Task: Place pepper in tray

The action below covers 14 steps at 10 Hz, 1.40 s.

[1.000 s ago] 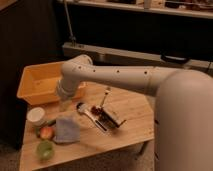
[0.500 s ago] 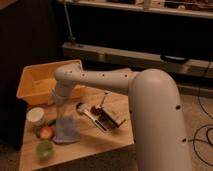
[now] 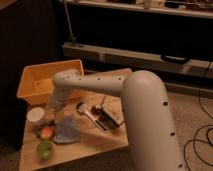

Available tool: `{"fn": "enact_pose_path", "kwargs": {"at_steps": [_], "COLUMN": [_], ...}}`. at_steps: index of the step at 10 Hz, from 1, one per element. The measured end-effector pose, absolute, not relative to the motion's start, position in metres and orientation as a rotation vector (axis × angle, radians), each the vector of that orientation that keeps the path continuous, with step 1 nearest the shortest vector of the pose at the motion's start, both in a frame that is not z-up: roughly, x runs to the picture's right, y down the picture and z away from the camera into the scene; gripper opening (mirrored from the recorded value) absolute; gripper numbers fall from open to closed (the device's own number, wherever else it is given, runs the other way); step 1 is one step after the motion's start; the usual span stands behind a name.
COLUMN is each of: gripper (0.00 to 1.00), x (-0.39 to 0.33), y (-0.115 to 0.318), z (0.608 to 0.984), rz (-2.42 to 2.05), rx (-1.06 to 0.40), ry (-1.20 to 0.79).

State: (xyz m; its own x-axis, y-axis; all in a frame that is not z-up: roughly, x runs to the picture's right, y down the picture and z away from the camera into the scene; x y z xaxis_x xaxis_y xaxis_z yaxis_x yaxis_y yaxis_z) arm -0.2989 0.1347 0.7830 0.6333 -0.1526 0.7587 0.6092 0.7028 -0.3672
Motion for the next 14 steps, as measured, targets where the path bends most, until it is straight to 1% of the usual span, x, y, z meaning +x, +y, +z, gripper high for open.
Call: {"fn": "enact_pose_path", "kwargs": {"at_steps": [7, 14], "gripper": [0.65, 0.65], "x": [-0.322, -0.336], "y": [0.169, 0.176], "z": [0.814, 0.837], "rz": [-0.391, -0.361], "rx": [-0.703, -0.703], "ry": [-0.771, -0.760]}}
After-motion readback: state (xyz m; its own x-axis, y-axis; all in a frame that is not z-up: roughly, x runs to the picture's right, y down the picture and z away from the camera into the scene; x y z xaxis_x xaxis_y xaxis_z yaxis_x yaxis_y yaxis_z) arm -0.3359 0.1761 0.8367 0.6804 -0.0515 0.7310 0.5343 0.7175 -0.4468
